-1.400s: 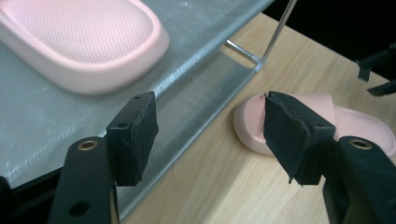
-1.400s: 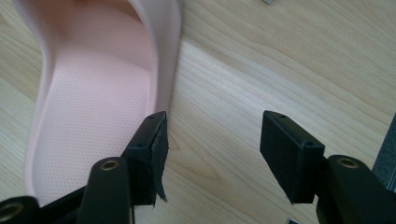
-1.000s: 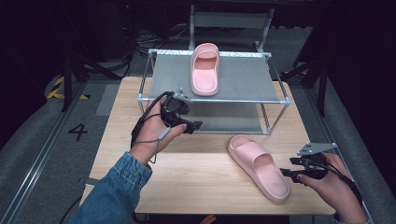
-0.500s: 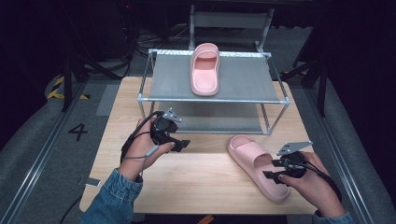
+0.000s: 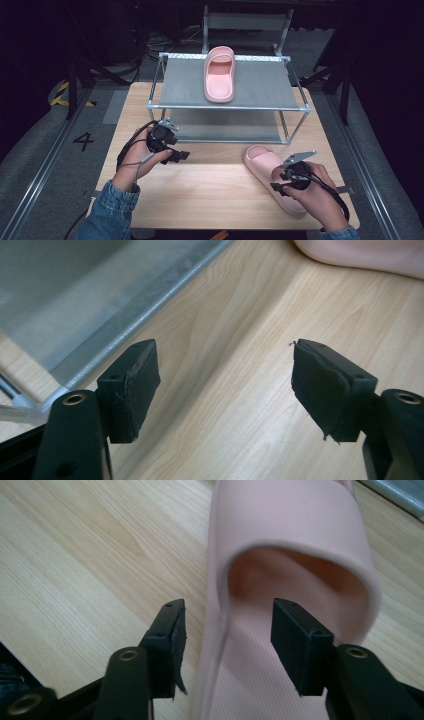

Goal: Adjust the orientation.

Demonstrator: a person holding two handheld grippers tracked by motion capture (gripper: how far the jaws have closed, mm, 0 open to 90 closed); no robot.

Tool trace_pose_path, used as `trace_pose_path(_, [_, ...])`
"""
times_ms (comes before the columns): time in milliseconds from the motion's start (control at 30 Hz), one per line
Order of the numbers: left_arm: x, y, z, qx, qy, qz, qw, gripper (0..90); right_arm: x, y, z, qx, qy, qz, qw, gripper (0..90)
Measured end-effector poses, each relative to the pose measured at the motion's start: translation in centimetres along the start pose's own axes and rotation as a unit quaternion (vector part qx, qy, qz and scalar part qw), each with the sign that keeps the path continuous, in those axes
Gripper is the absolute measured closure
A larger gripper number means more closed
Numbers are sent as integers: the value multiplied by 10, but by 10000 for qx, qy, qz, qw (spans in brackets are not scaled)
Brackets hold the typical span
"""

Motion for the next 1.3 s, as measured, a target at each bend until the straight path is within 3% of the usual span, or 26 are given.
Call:
trace_pose_path(167, [2, 3, 0, -52, -22, 107, 9999, 273, 4, -9, 6, -23, 83, -15, 10000, 597])
trace_pose_path(300, [3, 8, -1, -114, 2, 129, 9999, 272, 2, -19, 11, 25, 128, -155, 9998, 724])
trace_pose_path(400, [4, 10, -2, -111, 8, 150, 9998, 272, 3, -23, 13, 1, 144, -118, 9998, 810])
trace_pose_path(667, [9, 18, -12, -152, 94, 252, 9995, 272, 3, -23, 15, -8, 157, -112, 9998, 845])
trace_pose_path(900, [11, 23, -19, -104, 109, 334, 9993, 279, 3, -4, 28, -201, 127, 108, 9997, 844])
trace_pose_path(1300, [14, 27, -21, -115, 141, 315, 9993, 274, 15, 39, 59, -343, 428, 333, 9979, 837])
Point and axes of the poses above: each handheld gripper's, and its own axes: y roughly backward along the jaws, z roughly out of its top, x roughly to its left, the point moved 1 cm from there along -y, roughly forward along the jaws, and after that the axes turned 8 degrees about -x, right-handed, at the moved point
